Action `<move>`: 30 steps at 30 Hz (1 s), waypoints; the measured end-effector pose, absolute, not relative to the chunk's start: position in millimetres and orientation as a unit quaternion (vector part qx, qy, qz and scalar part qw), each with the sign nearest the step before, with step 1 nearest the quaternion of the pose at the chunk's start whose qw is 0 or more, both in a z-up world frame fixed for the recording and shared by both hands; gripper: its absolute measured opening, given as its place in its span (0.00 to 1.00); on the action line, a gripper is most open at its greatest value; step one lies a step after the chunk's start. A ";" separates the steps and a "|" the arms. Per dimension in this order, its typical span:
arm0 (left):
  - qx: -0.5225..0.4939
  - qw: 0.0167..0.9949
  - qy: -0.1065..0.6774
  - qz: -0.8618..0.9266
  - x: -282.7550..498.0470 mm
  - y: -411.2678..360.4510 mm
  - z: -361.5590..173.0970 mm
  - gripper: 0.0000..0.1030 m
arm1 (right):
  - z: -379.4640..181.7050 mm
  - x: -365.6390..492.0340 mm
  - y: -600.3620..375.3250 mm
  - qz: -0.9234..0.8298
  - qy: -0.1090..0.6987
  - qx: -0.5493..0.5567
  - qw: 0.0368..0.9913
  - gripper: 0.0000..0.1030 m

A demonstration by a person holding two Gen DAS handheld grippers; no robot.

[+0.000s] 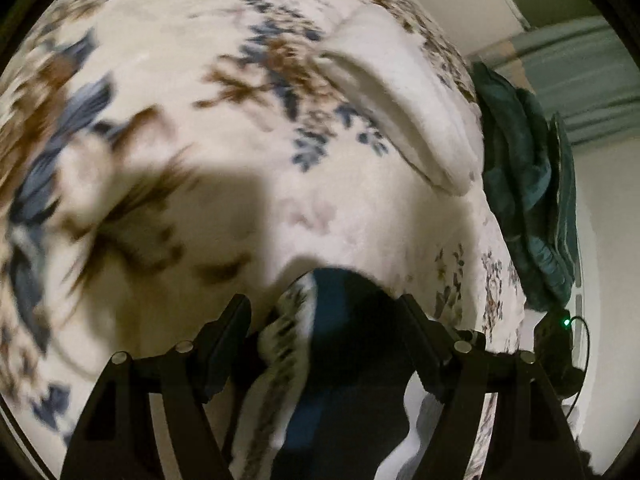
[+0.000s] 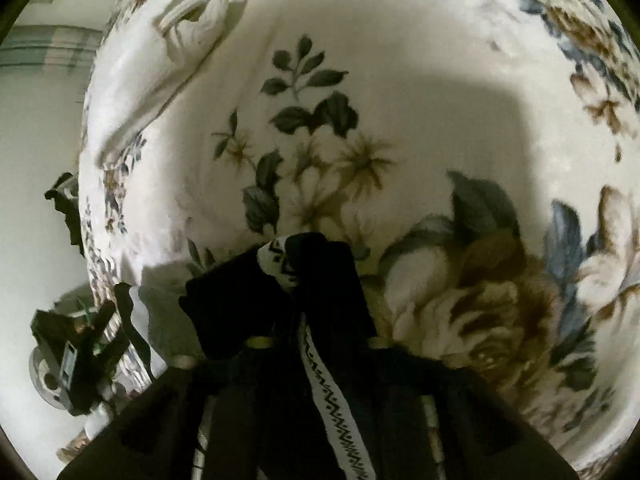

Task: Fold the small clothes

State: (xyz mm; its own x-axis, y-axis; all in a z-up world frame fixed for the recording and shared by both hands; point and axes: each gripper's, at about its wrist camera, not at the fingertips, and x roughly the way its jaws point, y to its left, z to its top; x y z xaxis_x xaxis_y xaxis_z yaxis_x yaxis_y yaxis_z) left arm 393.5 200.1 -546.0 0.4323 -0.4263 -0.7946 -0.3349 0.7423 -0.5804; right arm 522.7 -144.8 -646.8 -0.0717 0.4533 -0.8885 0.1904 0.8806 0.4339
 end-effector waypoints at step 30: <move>-0.460 0.686 0.559 0.067 230.9 199.3 -520.8 0.54 | -669.2 355.0 -222.8 0.022 0.759 0.382 0.527 0.55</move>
